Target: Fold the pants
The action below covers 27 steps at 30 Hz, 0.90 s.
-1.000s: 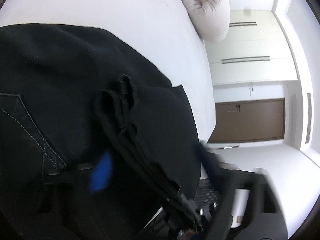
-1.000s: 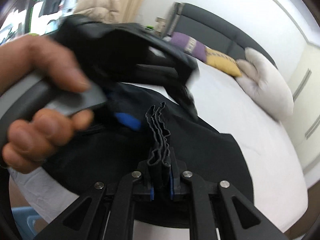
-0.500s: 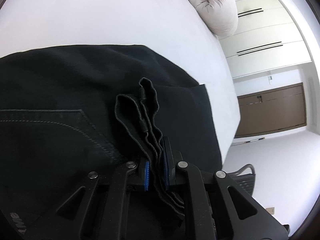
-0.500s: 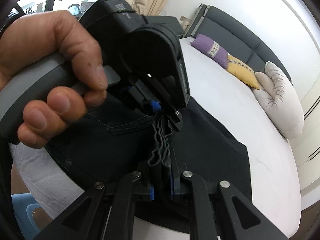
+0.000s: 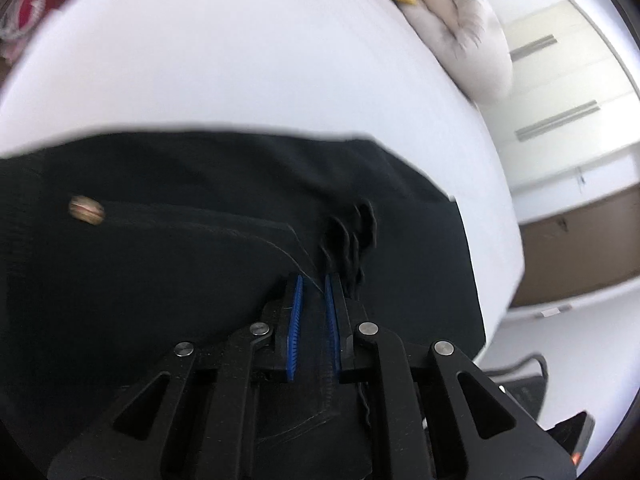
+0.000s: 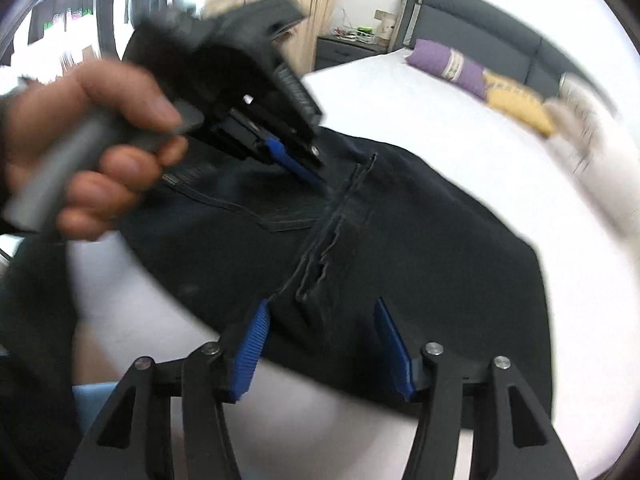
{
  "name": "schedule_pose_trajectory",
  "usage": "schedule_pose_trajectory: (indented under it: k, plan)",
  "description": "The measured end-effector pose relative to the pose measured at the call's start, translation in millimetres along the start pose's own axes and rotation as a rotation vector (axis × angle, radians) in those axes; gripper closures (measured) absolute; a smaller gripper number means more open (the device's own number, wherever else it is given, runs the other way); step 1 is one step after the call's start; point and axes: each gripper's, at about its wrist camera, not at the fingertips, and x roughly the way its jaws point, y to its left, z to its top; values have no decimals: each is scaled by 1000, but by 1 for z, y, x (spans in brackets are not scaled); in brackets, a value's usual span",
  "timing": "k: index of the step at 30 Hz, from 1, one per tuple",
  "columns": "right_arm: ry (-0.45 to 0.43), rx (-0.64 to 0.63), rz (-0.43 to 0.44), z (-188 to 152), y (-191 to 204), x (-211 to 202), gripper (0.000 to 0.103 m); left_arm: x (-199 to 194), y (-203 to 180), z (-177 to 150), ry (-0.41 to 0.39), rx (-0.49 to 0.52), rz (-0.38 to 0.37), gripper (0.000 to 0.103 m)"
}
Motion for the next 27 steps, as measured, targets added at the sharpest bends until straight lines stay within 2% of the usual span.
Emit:
schedule_pose_trajectory:
  k: [1,3,4,6,8,10,11,12,15,19,20,21,24,27]
  plan:
    - [-1,44,71,-1,-11,-7,46,-6,-6,2,-19,24,8,92]
    - [-13,209,226,-3,-59,-23,59,-9,-29,5,-41,98,4,92]
    - [-18,300,291,-5,-88,-27,62,-8,-41,3,-44,134,-14,92]
    - [-48,421,365,-7,-139,-32,70,3,-69,-7,-22,225,-42,92]
    - [-78,516,426,-7,-185,-28,76,22,-84,-20,14,301,-14,92]
    - [-90,631,500,-6,-235,-13,78,42,-83,-32,55,328,47,92]
    - [-82,671,545,-5,-252,-2,80,49,-78,-36,70,323,52,92]
    - [-78,704,534,-2,-271,11,80,53,-73,-40,68,330,45,92]
    - [-20,762,558,6,-296,49,80,51,-69,-46,52,379,36,92]
    - [47,823,578,10,-311,99,80,57,-65,-46,62,362,20,92]
    - [70,839,570,5,-311,107,85,57,-63,-45,60,354,11,92]
    - [97,864,570,-2,-313,117,96,62,-64,-52,61,349,4,92]
    - [99,902,621,-28,-301,114,98,68,-59,-48,60,338,-12,92]
    - [120,869,619,-39,-283,97,98,65,-55,-44,54,331,-21,92]
